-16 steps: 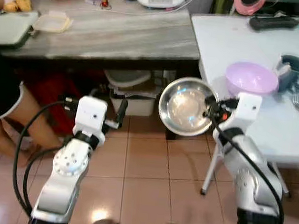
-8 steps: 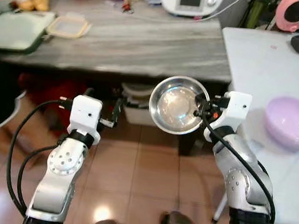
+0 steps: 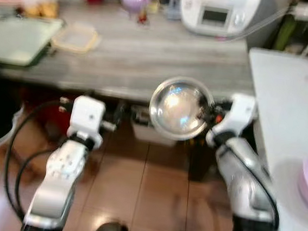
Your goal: Setting the table
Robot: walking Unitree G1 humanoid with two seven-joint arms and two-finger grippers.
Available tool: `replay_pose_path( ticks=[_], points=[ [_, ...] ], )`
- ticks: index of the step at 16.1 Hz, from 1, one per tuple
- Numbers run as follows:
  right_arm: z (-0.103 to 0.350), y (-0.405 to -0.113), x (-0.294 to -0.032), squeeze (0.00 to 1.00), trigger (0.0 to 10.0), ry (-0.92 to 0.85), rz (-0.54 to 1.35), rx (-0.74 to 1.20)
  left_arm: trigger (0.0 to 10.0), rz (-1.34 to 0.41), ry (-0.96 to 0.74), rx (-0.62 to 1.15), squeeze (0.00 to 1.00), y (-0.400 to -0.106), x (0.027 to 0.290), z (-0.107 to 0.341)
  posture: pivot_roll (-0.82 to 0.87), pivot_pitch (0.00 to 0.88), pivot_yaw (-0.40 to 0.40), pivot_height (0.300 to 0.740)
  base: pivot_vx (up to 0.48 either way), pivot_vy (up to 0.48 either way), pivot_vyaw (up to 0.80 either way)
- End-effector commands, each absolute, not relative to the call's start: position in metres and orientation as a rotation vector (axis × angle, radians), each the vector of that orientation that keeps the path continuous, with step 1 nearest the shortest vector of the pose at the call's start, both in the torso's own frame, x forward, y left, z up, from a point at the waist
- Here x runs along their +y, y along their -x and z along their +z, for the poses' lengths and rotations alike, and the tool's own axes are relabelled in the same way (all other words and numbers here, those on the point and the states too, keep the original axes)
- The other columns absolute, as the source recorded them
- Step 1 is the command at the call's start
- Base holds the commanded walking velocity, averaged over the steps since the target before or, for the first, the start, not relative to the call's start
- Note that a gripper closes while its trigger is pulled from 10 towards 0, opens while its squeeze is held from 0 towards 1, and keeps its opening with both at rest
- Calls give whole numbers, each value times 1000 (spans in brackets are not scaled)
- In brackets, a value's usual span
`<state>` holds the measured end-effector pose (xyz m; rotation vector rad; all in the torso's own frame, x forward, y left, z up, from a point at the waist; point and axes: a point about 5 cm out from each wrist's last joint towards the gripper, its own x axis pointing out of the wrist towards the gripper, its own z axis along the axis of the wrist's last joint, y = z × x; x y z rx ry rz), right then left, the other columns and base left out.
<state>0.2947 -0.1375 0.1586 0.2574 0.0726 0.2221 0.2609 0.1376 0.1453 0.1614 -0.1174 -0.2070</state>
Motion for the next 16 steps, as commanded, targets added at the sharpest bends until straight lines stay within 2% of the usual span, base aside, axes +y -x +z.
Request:
replay_pose_path(
  ticks=[1,6,10,16],
  points=[
    [164,-295,-146,0,10000,-246,195,45,10000,-237,-161,-121,0,-260,132,146,8,95,55,740,439,0,0],
    [166,-297,-147,0,10000,-248,180,33,10000,-245,-178,-137,0,-261,130,148,9,101,54,740,441,0,0],
    [158,-303,-156,0,10000,-251,97,67,10000,-253,-149,-134,0,-258,128,147,7,104,50,740,396,0,0],
    [143,-316,-144,0,10000,-322,117,153,10000,-237,-145,-137,0,-259,129,147,11,108,50,740,0,0,0]
  ],
)
